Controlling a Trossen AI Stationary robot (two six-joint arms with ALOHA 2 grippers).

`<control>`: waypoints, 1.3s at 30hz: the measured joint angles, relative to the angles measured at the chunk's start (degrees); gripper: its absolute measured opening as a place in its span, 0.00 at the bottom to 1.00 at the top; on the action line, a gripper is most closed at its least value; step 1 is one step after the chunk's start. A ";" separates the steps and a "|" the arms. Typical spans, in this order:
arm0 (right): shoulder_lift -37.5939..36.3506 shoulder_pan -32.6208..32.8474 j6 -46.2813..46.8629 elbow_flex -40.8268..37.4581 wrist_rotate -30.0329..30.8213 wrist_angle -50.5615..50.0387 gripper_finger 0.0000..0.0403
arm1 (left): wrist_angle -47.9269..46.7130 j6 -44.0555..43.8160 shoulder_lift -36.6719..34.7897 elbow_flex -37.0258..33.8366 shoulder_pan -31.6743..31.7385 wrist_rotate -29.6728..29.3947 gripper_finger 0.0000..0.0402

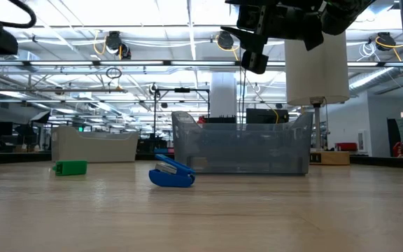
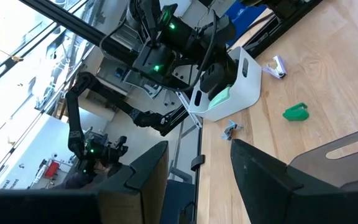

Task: Pick and place Stapler, Stapler remover, tape
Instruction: Put the small dark green stapler into the white bin

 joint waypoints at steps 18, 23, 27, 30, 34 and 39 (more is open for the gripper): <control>0.00 0.26 -1.29 0.00 -4.90 -0.04 0.41 | 5.79 31.87 -6.00 7.10 14.25 -23.73 0.55; -0.02 0.26 -1.52 0.02 -4.87 -0.04 0.41 | 9.08 46.41 -3.88 7.08 25.92 -15.73 0.55; -0.02 0.26 -1.53 0.02 -4.83 -0.04 0.41 | 12.00 53.12 0.56 7.08 31.83 -7.70 0.55; -0.02 0.26 -1.53 0.02 -4.79 -0.04 0.41 | 15.50 54.94 4.88 7.10 33.62 -3.16 0.56; -0.04 0.26 -1.53 0.02 -4.77 -0.04 0.41 | 16.50 54.26 11.18 7.08 33.85 0.96 0.56; -0.04 0.26 -1.54 0.04 -4.64 -0.05 0.41 | 16.67 51.92 16.65 7.06 33.25 4.44 0.56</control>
